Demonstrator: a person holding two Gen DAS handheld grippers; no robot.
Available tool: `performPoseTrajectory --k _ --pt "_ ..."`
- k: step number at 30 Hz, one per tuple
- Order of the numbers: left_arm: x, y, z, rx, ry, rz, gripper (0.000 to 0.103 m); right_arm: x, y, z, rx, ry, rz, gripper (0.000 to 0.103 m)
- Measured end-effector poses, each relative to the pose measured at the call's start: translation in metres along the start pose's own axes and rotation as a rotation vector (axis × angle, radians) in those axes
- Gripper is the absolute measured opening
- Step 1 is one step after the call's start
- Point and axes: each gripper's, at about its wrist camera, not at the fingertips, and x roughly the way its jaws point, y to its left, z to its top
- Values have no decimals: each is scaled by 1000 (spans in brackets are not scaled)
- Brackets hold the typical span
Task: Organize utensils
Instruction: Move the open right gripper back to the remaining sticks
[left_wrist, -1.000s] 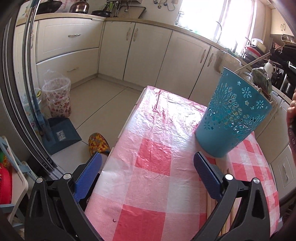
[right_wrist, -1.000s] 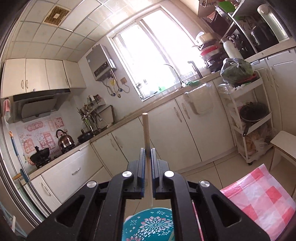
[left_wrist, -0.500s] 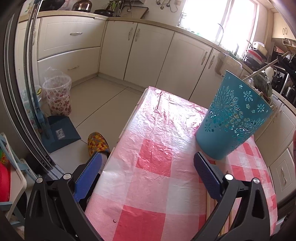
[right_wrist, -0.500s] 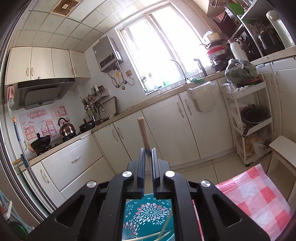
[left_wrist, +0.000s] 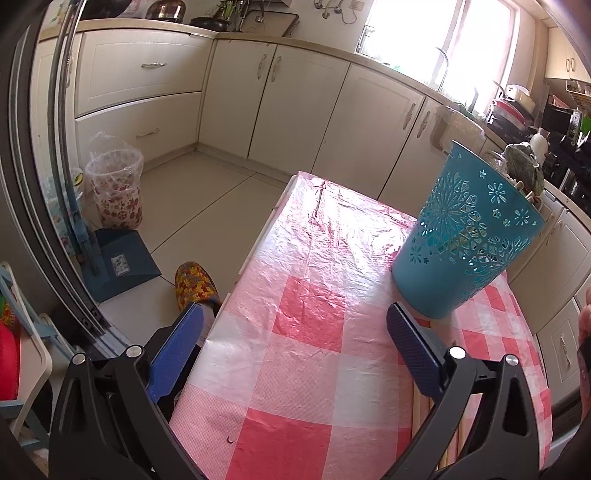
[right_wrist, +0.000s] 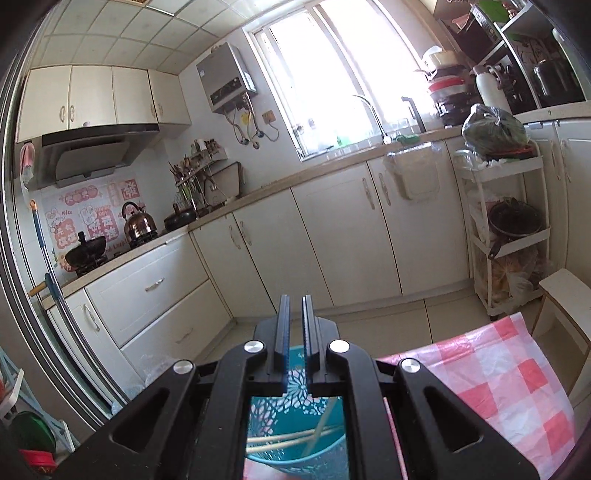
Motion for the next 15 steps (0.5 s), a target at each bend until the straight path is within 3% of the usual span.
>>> performPoseTrajectory --k 2,4,9,11,15 --pt "0 0 0 -1 0 0 95 -1 -3 -7 6 19 1 14" --pt "0 0 0 -1 0 0 95 -10 -5 -11 10 16 -1 28" --pt "0 1 -1 -3 0 1 95 -44 -13 -32 56 37 -13 36" --pt "0 1 -1 -3 0 1 95 -52 -17 -54 65 118 -32 36" --pt "0 1 -1 -3 2 2 95 -47 -25 -114 65 366 -64 34"
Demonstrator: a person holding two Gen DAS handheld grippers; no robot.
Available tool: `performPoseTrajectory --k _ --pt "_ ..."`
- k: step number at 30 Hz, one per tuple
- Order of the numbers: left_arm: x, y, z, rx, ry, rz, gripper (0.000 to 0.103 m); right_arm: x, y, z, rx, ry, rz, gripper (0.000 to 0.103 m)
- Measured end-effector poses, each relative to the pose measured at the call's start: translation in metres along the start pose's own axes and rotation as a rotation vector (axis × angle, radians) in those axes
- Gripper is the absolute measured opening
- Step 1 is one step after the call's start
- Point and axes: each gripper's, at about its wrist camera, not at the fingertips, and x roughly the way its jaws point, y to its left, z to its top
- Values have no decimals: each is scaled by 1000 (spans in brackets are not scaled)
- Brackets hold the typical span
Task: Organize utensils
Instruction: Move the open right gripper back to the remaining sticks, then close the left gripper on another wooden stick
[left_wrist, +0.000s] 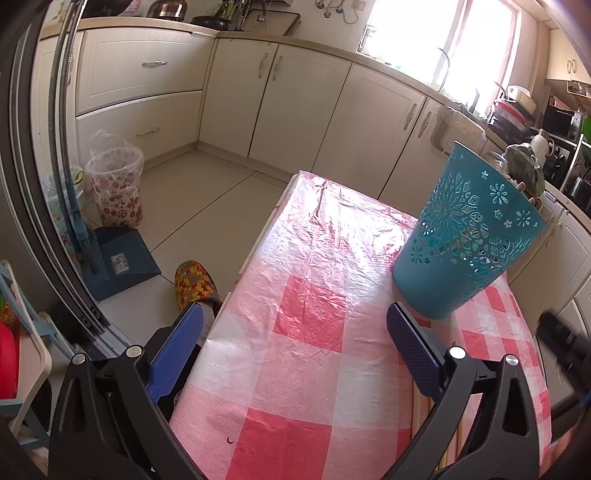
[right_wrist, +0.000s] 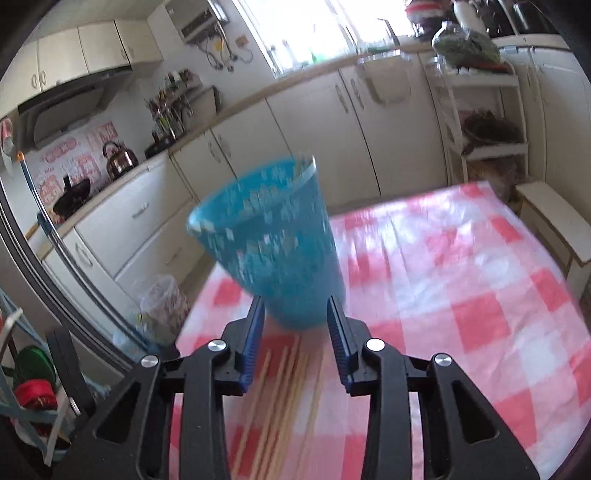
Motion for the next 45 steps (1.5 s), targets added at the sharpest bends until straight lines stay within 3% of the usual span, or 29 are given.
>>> performPoseTrajectory --k 3,6,9,11,13,23,29,31,33,37,38,39,40,45 --pt "1 -1 0 1 2 2 95 27 -7 -26 2 161 -21 27" --pt "3 -4 -1 12 16 3 95 44 -1 -34 -43 230 -46 27" --pt "7 -18 -3 86 66 -24 95 56 7 -41 -106 278 -94 26" --pt "7 -31 -6 143 96 -60 95 56 10 -44 -143 280 -121 22" --pt "11 -46 -11 200 148 -69 95 54 10 -46 -157 287 -127 10" --pt "35 -96 -30 389 269 28 89 38 -18 -43 -77 263 -127 10" --pt "43 -110 -31 427 285 28 63 37 -22 -43 -76 269 -112 10" --pt "43 -114 -32 441 284 12 37 38 -22 -42 -73 271 -108 10" --pt "43 -118 -31 452 297 -4 25 40 -23 -40 -74 273 -107 10" --pt "47 -118 -26 434 334 -8 24 41 -23 -39 -80 273 -107 10" --pt "47 -116 -25 431 337 -11 21 41 -22 -39 -85 273 -106 10" --pt "47 -114 -24 423 343 -24 7 41 -21 -39 -91 273 -107 10" --pt "48 -109 -20 407 354 -40 5 42 -21 -39 -96 274 -107 10" --pt "36 -88 -10 334 337 -88 5 43 -19 -40 -95 271 -105 10"
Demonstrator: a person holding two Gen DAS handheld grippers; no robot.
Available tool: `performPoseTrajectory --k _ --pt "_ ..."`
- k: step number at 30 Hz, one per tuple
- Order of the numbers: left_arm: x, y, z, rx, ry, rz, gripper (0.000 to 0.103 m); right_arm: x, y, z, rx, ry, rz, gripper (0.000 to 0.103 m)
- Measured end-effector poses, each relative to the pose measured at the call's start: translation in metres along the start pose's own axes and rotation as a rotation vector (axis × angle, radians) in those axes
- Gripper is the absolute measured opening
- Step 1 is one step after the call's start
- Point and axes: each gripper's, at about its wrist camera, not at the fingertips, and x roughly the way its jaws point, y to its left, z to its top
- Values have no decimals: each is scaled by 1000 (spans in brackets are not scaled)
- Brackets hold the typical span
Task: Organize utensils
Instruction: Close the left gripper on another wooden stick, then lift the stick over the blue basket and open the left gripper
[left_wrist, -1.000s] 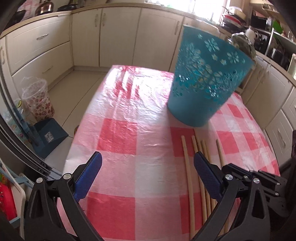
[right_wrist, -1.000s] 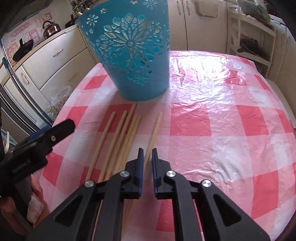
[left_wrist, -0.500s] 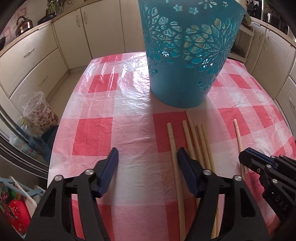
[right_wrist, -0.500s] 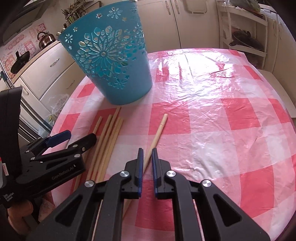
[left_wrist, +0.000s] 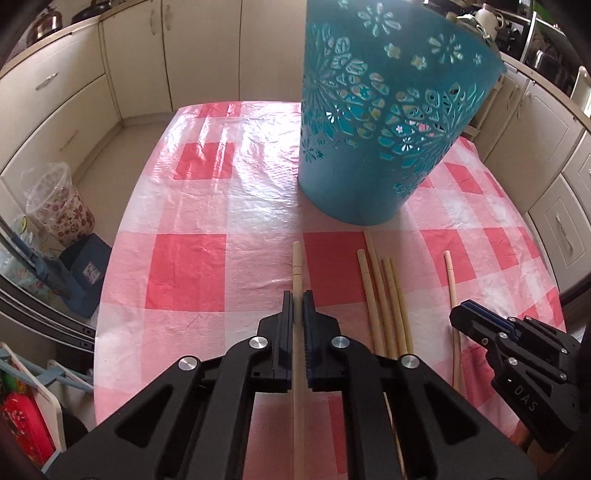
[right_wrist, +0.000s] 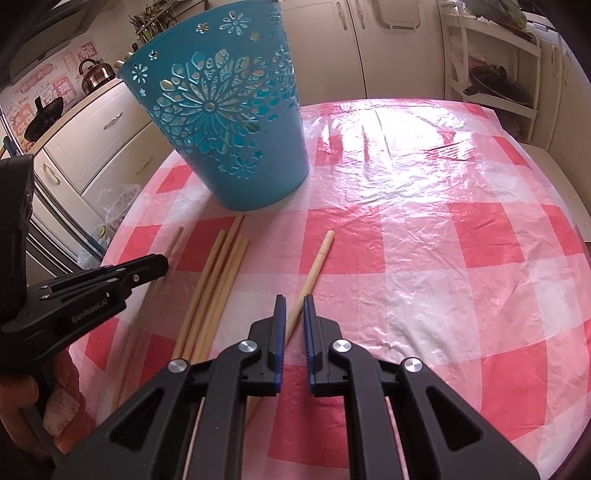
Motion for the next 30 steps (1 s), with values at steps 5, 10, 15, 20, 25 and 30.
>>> performPoseTrajectory --k 5,10,15,20,25,30 --pt "-28 7 -4 -24 -58 -30 5 0 1 -1 -4 -3 -5 10" --pt "-79 9 3 -35 -178 -93 5 -1 2 -1 -2 -8 -15 10" --pt "-133 0 36 -36 -330 -154 5 -1 5 -3 -4 -11 -23 10" --pt "-165 -9 75 -34 -448 -188 5 -1 5 -3 2 -12 -18 10" --pt "-181 -20 114 -52 -556 -207 5 -2 0 -2 16 -12 -3 10" --pt "-176 -30 154 -83 -638 -194 5 -3 -6 -1 29 -12 15 10"
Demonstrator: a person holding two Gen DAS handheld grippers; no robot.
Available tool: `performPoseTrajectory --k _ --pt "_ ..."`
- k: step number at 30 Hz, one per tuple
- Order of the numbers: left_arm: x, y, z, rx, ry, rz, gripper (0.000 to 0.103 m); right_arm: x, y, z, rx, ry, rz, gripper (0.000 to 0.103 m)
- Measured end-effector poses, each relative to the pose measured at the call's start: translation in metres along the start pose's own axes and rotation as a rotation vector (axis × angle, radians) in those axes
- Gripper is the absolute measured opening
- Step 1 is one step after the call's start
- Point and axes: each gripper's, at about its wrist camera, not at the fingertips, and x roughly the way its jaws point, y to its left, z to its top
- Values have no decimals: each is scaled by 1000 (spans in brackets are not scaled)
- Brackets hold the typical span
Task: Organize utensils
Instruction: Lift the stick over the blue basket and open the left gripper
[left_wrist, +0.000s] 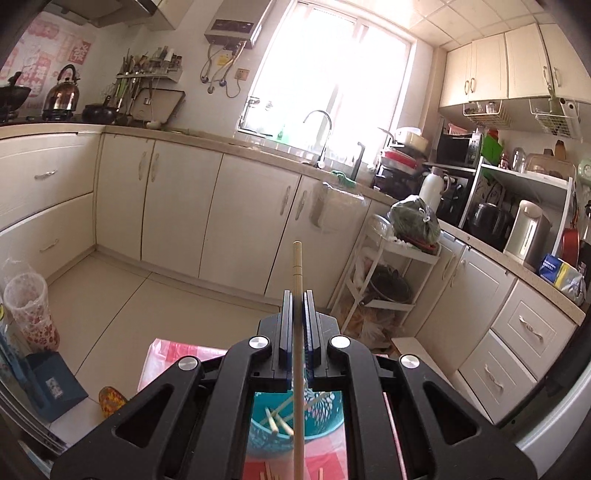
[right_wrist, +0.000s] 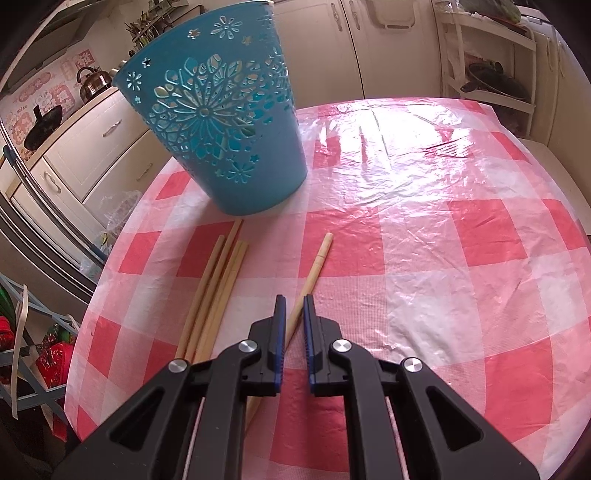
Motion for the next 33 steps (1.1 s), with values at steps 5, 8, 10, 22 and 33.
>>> performPoseTrajectory --k 5,8,10,22,33 --pt "32 -3 13 -34 -79 43 5 0 -6 1 20 0 23 10" --pt "50 -5 14 -27 -110 72 5 0 -8 2 30 0 35 10" --pt "62 -6 10 -16 -121 96 5 1 -8 2 32 0 38 10" --pt "89 3 -35 6 -76 149 5 1 -8 0 37 -2 45 10" --pt "76 5 -61 81 36 147 17 1 -8 0 39 -1 48 10"
